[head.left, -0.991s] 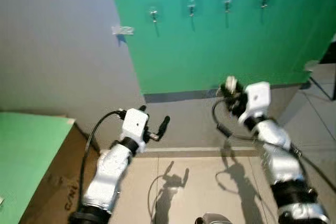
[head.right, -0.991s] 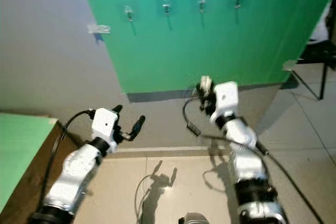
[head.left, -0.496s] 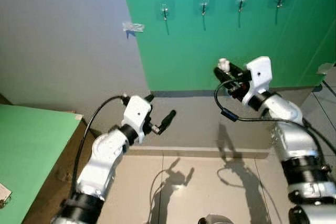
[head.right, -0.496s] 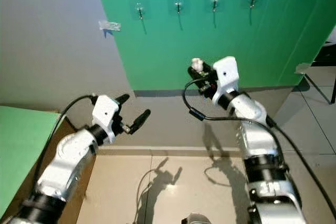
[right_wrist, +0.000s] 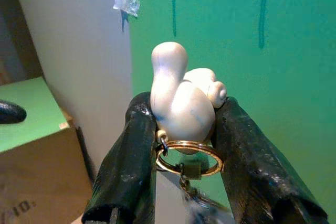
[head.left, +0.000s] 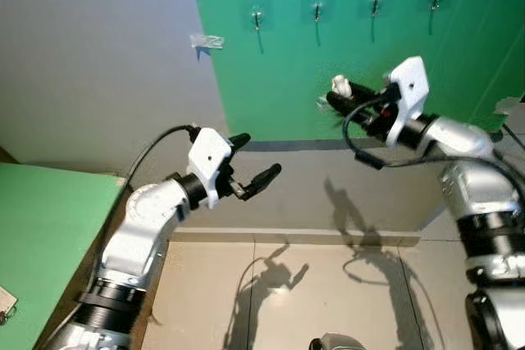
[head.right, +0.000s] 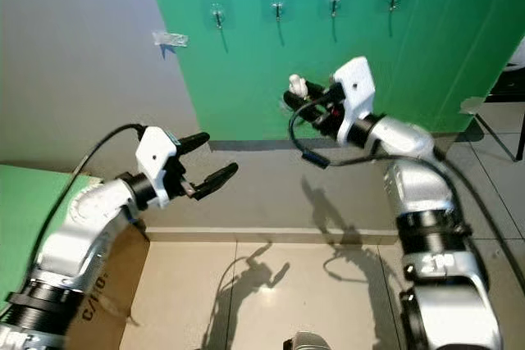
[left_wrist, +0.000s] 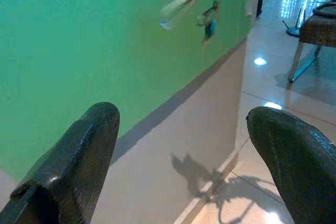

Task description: Hang keys on a hook

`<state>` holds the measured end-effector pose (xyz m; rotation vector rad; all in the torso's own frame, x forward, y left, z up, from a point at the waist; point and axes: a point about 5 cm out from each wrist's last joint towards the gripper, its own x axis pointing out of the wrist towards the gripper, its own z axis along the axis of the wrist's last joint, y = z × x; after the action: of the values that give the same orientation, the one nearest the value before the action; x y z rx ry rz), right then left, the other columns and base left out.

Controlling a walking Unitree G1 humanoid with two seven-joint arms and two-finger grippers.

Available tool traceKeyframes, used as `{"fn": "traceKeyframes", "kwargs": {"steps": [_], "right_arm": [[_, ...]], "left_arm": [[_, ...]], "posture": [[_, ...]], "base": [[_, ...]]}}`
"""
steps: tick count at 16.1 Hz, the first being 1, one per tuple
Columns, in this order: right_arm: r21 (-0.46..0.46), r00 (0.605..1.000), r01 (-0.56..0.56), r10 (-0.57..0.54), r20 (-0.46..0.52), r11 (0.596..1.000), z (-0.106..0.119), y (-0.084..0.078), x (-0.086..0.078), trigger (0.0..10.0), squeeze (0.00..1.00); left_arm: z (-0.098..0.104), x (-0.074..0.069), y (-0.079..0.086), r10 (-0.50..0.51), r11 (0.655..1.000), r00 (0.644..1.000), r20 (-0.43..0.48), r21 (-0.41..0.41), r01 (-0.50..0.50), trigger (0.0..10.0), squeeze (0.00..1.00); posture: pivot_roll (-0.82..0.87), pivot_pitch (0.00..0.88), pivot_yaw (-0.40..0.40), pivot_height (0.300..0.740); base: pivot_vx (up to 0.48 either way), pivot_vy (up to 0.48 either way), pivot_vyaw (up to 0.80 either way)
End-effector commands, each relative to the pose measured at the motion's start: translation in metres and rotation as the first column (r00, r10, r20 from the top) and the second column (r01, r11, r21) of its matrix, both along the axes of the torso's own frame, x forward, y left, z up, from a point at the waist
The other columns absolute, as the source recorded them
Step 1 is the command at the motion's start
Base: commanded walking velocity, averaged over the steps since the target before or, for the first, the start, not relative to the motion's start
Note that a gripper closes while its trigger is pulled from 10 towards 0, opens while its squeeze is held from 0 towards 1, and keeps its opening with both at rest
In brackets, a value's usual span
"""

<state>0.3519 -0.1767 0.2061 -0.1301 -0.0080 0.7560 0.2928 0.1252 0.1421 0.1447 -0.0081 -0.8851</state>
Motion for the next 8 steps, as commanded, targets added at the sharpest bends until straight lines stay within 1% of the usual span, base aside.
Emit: {"fn": "traceKeyframes", "kwargs": {"steps": [1, 3, 5, 7, 8], "right_arm": [[0.025, 0.998, -0.063, 0.063, -0.002, 0.998, 0.012, 0.005, 0.001, 0.0, 0.00], [0.025, 0.996, -0.091, 0.091, -0.001, 0.996, 0.019, 0.009, 0.003, 0.0, 0.00], [0.039, 0.993, -0.122, 0.122, 0.006, 0.992, 0.028, 0.014, 0.003, 0.0, 0.00], [0.075, 0.987, -0.163, 0.162, 0.015, 0.984, 0.043, 0.020, 0.003, 0.0, 0.00], [0.083, 0.985, -0.174, 0.174, 0.017, 0.981, 0.047, 0.022, 0.002, 0.0, 0.00]], "left_arm": [[0.014, 0.002, 0.003, -0.032, 0.999, 0.999, 0.020, 0.004, 0.032, 10.0, 0.00], [0.019, 0.003, 0.001, -0.055, 0.998, 0.998, 0.026, 0.003, 0.055, 10.0, 0.00], [0.026, 0.003, -0.002, -0.078, 0.997, 0.996, 0.038, -0.014, 0.078, 10.0, 0.00], [0.036, 0.004, -0.003, -0.098, 0.995, 0.994, 0.051, -0.020, 0.100, 10.0, 0.00], [0.039, 0.005, -0.002, -0.099, 0.995, 0.994, 0.054, -0.022, 0.101, 10.0, 0.00]], "posture": [[-0.23, 0.061, 0.101, 0.740], [-0.23, 0.058, 0.098, 0.740], [-0.23, 0.056, 0.098, 0.740], [-0.23, 0.055, 0.098, 0.740], [-0.24, 0.057, 0.101, 0.740]], "base": [[0.000, 0.000, 0.00], [0.000, 0.000, 0.00], [0.000, 0.000, 0.00], [0.000, 0.000, 0.00], [0.000, 0.000, 0.00]]}}
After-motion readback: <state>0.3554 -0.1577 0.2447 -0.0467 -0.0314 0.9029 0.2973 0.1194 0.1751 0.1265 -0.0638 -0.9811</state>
